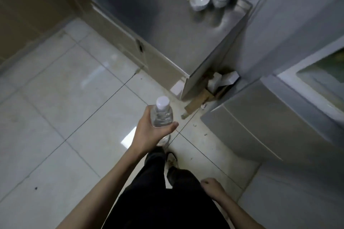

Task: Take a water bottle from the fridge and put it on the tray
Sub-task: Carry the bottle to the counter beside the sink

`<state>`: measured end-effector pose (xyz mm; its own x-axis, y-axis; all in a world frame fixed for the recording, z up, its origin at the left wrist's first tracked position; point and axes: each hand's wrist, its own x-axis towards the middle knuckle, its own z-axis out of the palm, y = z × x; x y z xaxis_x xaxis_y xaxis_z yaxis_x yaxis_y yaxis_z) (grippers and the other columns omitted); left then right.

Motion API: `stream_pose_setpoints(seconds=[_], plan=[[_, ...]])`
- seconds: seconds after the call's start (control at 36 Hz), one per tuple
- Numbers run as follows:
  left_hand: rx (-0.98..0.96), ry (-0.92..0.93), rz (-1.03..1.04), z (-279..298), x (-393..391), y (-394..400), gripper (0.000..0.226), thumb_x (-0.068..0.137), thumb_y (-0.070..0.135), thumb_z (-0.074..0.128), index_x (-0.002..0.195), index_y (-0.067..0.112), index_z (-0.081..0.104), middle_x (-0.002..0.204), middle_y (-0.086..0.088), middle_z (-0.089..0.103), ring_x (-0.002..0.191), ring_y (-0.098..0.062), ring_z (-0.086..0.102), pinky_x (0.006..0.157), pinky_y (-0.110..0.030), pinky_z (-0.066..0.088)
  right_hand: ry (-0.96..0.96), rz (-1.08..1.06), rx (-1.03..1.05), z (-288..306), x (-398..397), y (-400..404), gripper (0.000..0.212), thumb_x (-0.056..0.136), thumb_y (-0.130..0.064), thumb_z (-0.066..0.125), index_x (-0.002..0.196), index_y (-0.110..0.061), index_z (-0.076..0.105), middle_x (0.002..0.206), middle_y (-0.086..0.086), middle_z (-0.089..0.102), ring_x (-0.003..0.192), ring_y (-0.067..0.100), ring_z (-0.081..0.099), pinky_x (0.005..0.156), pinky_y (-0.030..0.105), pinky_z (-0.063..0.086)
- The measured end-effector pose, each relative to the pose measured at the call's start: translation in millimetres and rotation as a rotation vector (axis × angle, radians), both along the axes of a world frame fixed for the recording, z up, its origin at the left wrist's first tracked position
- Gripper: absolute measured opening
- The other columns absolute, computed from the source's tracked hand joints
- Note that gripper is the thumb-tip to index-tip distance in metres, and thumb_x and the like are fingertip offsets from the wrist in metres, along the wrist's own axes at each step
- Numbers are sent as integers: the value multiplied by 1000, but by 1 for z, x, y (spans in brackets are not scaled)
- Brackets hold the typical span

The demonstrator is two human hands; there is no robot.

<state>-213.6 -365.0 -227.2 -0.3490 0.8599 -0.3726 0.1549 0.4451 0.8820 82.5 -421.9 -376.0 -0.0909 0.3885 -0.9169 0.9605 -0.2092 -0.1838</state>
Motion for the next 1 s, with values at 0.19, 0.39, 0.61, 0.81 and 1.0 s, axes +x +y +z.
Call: stream_pose_setpoints(seconds=[0.19, 0.39, 0.61, 0.81, 1.0], plan=[[-97, -36, 424, -16, -81, -85, 55, 61, 42, 87, 103, 28, 55, 92, 18, 73, 75, 6, 71, 71, -21, 52, -42, 276, -56, 1, -83, 34, 38, 92, -15, 45, 55, -18, 38, 67, 3, 51, 70, 19, 51, 65, 31, 33], [-145, -81, 824, -30, -154, -164, 63, 57, 48, 88, 108, 26, 58, 99, 2, 74, 87, -8, 74, 80, -32, 59, -11, 727, -66, -2, -269, 81, 29, 98, -16, 44, 99, -1, 69, 120, 19, 70, 114, 35, 65, 92, 34, 51], [-224, -105, 1085, -62, -253, -223, 57, 60, 49, 90, 105, 36, 57, 99, 15, 73, 85, -1, 73, 79, -30, 58, 241, 749, 4, 9, -507, 93, 35, 100, -24, 49, 128, -13, 67, 130, 6, 68, 120, 28, 63, 107, 41, 50], [-250, -129, 1099, -61, -363, -227, 56, 60, 49, 90, 104, 39, 56, 98, 18, 72, 85, 0, 72, 80, -33, 60, 128, 815, 14, 27, -578, 107, 33, 100, -19, 47, 120, -4, 68, 125, 12, 69, 116, 30, 63, 102, 39, 47], [-168, -140, 1103, -45, -488, -196, 59, 61, 47, 91, 108, 35, 58, 97, 17, 73, 85, 2, 73, 78, -27, 55, -13, 705, 28, 43, -619, 150, 23, 92, -5, 44, 70, -10, 43, 76, 13, 40, 72, 20, 39, 69, 30, 28]])
